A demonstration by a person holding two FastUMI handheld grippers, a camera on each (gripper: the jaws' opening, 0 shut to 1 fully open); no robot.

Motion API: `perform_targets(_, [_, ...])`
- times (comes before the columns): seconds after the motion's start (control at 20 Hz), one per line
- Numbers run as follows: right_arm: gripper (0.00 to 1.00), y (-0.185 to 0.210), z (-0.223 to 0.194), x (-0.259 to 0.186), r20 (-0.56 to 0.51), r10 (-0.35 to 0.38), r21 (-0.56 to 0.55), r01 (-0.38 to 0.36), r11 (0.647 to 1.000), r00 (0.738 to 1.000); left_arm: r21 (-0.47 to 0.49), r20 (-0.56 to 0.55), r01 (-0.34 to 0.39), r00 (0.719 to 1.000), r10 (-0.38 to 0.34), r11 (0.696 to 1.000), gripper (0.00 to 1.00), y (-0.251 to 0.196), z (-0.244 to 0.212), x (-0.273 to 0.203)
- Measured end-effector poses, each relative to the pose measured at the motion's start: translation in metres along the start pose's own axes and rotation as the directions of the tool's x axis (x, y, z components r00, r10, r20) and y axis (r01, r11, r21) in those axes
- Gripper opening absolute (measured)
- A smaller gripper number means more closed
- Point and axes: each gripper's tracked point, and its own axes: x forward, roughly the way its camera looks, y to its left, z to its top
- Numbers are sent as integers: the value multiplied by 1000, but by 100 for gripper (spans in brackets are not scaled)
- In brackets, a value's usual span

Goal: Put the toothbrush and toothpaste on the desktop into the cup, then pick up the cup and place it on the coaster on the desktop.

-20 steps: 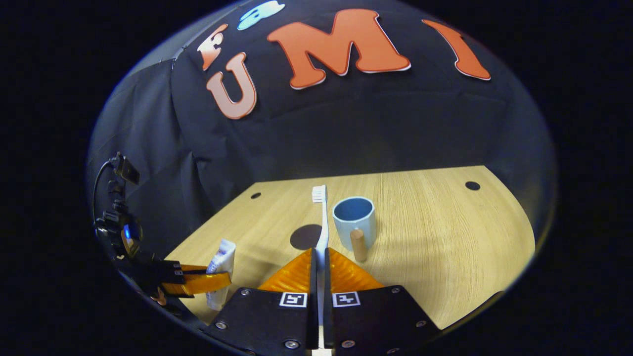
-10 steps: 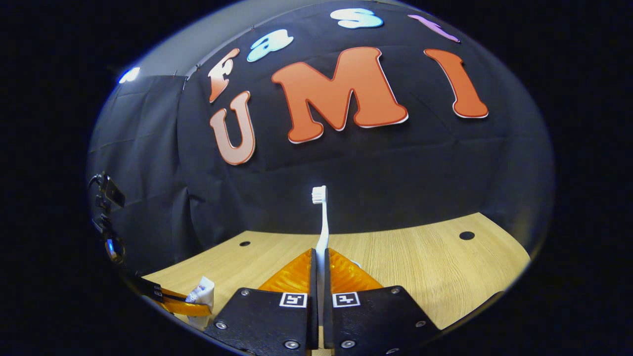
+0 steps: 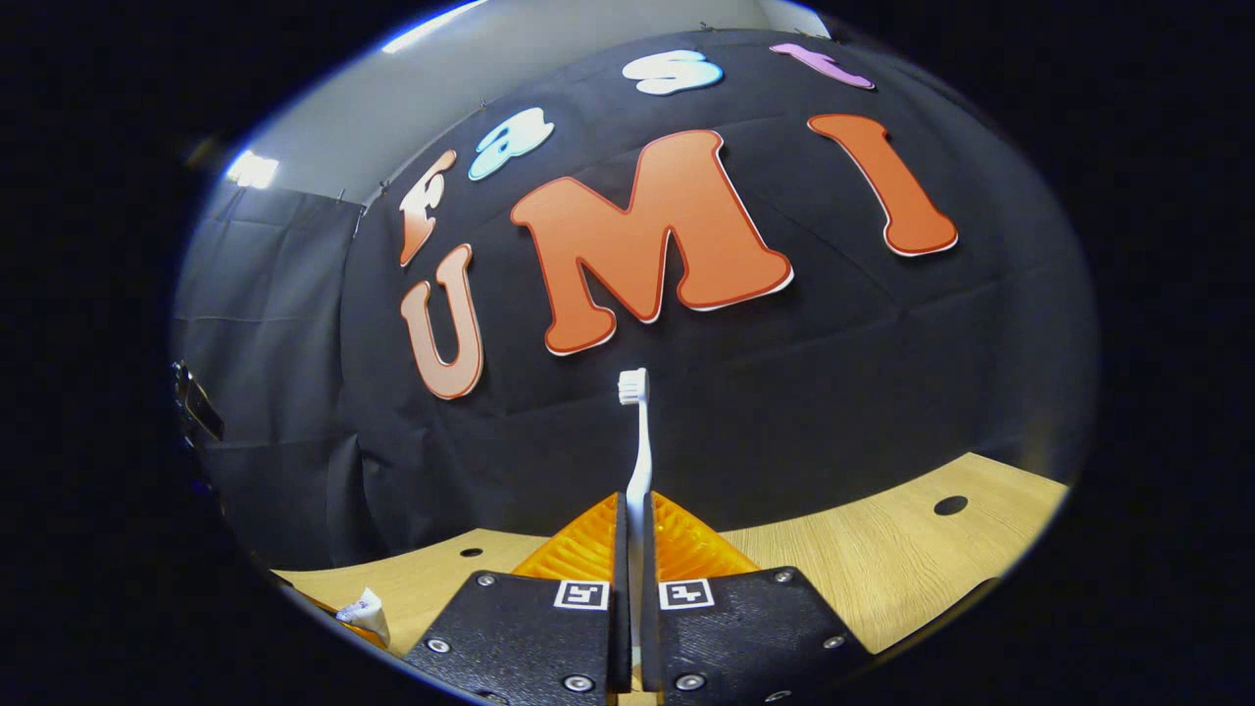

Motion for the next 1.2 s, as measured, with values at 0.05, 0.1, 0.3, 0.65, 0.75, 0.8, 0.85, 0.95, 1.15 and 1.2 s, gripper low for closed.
perform_targets(0.05, [4, -3, 0, 4, 19, -1, -12, 2, 1000, 1000, -7, -2, 8, 1000, -8, 1000, 15, -4, -3, 3])
perform_targets(0.1, [5, -6, -3, 10, 28, -2, -12, 3, 1000, 1000, -14, -2, 12, 1000, -12, 1000, 14, -3, -6, 5])
perform_targets(0.3, [4, -17, -28, 23, -3, 2, 10, -2, 1000, 1000, -1, 37, 16, 999, -16, 1000, 15, 3, 16, -10])
perform_targets(0.65, [4, -15, -64, 31, -60, 25, -56, -28, 998, 998, 10, 140, 7, 990, -9, 1000, 14, -18, 59, -28])
perform_targets(0.75, [4, -11, -74, 29, -93, 38, -48, -43, 998, 995, 12, 166, 13, 986, -15, 1000, 14, -30, 72, -26])
perform_targets(0.8, [4, -11, -80, 27, -116, 36, -45, -41, 998, 993, 16, 182, 17, 983, -19, 1000, 14, -35, 78, -23])
perform_targets(0.85, [4, -12, -85, 24, -140, 30, -53, -38, 998, 990, 22, 196, 24, 980, -28, 999, 14, -40, 83, -22])
perform_targets(0.95, [4, -11, -83, 19, -153, 29, -56, -38, 998, 988, 16, 226, 46, 973, -49, 999, 17, -46, 91, -21])
perform_targets(1.15, [4, -13, -93, 10, -210, 18, -79, -35, 996, 978, 12, 282, 61, 957, -62, 998, 14, -54, 116, -7])
perform_targets(1.2, [5, -17, -98, 8, -234, 1, -96, -24, 995, 972, 16, 292, 61, 955, -63, 998, 14, -59, 121, -5])
